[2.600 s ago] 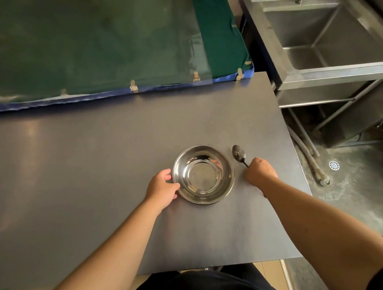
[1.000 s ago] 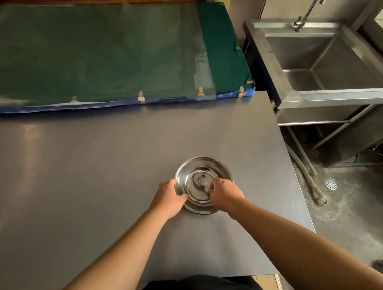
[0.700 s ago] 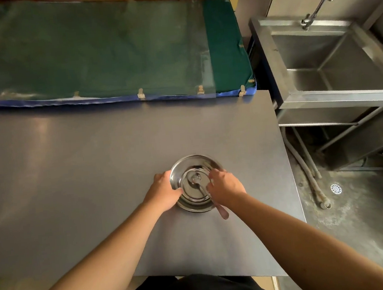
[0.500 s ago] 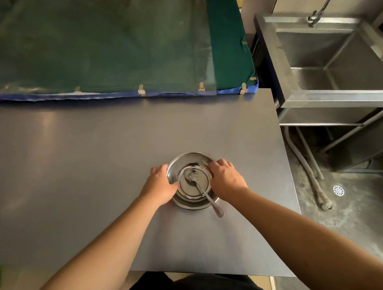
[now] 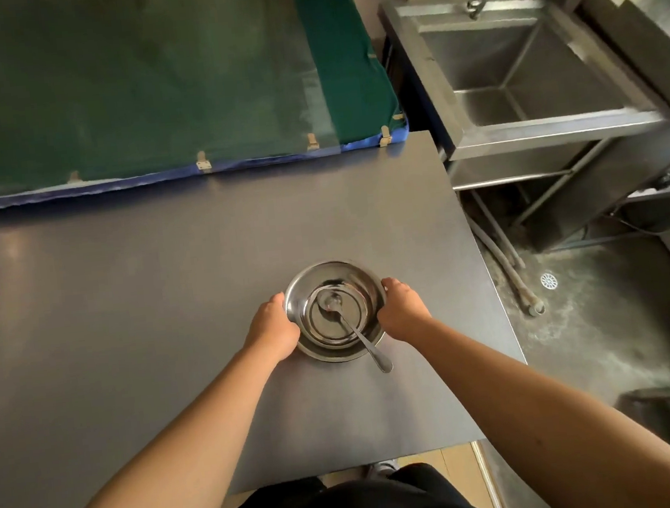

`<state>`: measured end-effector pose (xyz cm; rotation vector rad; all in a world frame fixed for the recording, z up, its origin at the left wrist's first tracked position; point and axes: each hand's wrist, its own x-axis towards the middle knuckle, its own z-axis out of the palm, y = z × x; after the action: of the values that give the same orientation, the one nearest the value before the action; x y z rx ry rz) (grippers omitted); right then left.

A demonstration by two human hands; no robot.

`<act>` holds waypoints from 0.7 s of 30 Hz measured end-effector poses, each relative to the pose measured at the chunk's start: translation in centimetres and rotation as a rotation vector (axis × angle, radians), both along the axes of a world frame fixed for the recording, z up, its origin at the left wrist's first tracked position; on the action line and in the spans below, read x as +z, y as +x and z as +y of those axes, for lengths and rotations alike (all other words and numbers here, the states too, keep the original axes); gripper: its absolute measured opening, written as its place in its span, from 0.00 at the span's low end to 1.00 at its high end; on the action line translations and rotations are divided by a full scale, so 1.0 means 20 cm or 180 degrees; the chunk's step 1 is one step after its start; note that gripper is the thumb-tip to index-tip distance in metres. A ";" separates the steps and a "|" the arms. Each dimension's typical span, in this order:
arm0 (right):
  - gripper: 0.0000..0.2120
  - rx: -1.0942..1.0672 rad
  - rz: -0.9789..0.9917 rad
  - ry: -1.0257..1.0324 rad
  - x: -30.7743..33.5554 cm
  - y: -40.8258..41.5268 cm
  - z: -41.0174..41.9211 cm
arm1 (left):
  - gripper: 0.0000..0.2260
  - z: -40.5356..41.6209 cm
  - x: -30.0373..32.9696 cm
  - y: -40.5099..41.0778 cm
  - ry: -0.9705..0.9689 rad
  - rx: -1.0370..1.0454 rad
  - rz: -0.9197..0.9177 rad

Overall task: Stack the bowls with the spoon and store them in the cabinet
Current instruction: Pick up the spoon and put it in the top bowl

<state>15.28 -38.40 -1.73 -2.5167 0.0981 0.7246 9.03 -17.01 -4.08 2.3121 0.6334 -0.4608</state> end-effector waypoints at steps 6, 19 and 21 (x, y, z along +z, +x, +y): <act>0.21 -0.0545 -0.0264 0.0095 0.12 -0.13 -0.05 | 0.11 0.04 0.13 0.07 -0.0088 -0.0711 -0.0338; 0.20 -0.1825 -0.1152 0.0116 0.56 -0.49 -0.61 | 0.12 -0.55 0.61 0.23 -0.0164 -0.2031 -0.0879; 0.18 -0.2038 -0.1216 0.0112 0.62 -0.58 -0.75 | 0.15 -0.72 0.67 0.22 -0.0244 -0.2220 -0.0853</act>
<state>3.75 -53.37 10.58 -2.3310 0.7040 -0.0112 13.41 -31.38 9.29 2.4162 -0.3353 -0.4578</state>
